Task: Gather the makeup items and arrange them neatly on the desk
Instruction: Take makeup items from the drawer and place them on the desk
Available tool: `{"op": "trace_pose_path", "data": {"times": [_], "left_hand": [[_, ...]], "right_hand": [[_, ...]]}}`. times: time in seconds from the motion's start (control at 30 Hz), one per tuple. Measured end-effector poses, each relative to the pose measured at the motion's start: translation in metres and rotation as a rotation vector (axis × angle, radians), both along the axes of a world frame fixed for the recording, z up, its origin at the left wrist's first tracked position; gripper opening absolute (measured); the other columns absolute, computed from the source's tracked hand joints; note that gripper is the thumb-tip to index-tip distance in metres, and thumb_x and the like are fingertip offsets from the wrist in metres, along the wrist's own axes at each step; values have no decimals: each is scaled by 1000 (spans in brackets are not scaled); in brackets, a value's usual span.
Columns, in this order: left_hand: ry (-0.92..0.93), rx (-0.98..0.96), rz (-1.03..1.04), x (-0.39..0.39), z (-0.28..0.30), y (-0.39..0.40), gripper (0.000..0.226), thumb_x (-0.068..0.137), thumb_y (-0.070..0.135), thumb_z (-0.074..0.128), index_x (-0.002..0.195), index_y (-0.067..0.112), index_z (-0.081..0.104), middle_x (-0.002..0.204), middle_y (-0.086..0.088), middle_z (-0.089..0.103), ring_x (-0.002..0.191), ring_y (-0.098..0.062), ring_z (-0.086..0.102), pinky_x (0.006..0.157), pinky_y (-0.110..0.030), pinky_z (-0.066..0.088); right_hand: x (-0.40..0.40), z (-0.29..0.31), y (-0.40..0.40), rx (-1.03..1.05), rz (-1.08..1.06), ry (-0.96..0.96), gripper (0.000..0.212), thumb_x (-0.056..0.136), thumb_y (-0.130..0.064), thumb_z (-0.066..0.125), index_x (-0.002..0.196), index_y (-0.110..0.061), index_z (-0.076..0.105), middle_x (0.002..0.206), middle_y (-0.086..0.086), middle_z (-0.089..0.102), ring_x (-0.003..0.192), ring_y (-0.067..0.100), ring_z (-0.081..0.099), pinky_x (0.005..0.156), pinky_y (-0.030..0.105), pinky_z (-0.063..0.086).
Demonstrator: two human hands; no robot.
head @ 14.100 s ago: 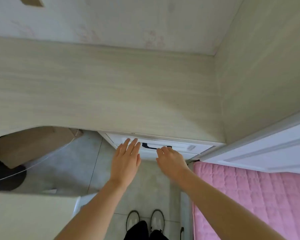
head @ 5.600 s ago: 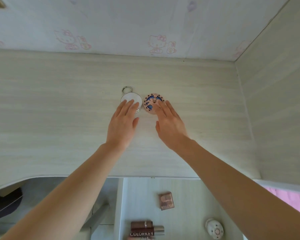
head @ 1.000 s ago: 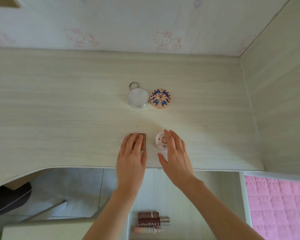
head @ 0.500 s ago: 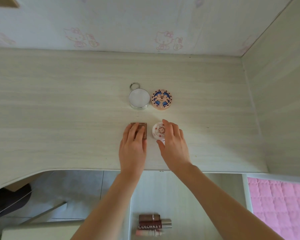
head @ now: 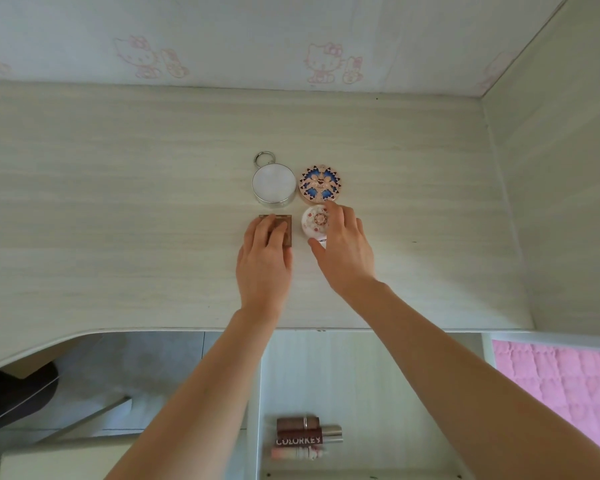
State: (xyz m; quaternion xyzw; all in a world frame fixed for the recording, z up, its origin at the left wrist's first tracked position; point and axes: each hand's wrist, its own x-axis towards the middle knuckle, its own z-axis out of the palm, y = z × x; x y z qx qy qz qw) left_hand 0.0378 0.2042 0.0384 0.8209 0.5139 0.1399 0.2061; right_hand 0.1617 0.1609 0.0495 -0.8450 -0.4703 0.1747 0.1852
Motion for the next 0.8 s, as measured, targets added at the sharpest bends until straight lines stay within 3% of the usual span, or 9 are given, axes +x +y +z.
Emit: {"op": "trace_pose_path", "data": {"times": [0.27,0.5,0.7,0.8], "left_hand": [[-11,30,-37,-13,7,-12,47,84,5,61,131,8,55,142,-6,47,138,-29,32,106,-42,38],[-138,168,-105,-48,15,-84,39,80,-5,61,118,4,62,118,-8,63,120,-30,51,99,-40,46],[-59,102,-179,-79,-13,-169,35,77,-3,66,109,9,67,100,-2,64,102,-24,57,81,-36,54],[33,-82,-204,-91,-35,-200,30,80,-1,65,107,12,68,103,1,63,106,-19,56,81,-31,54]], "right_hand": [[0,7,-31,10,40,-23,68,89,-22,61,145,-11,24,149,3,31,132,24,36,94,40,48],[-14,17,-121,51,229,-110,62,91,-17,57,145,-6,30,147,9,38,137,25,35,105,35,40],[-33,-1,-212,93,347,-111,53,84,-11,66,133,-5,48,128,8,56,120,27,53,87,36,52],[-45,-29,-246,6,383,-68,50,85,-13,66,132,-6,51,122,7,60,117,25,55,87,37,54]]}}
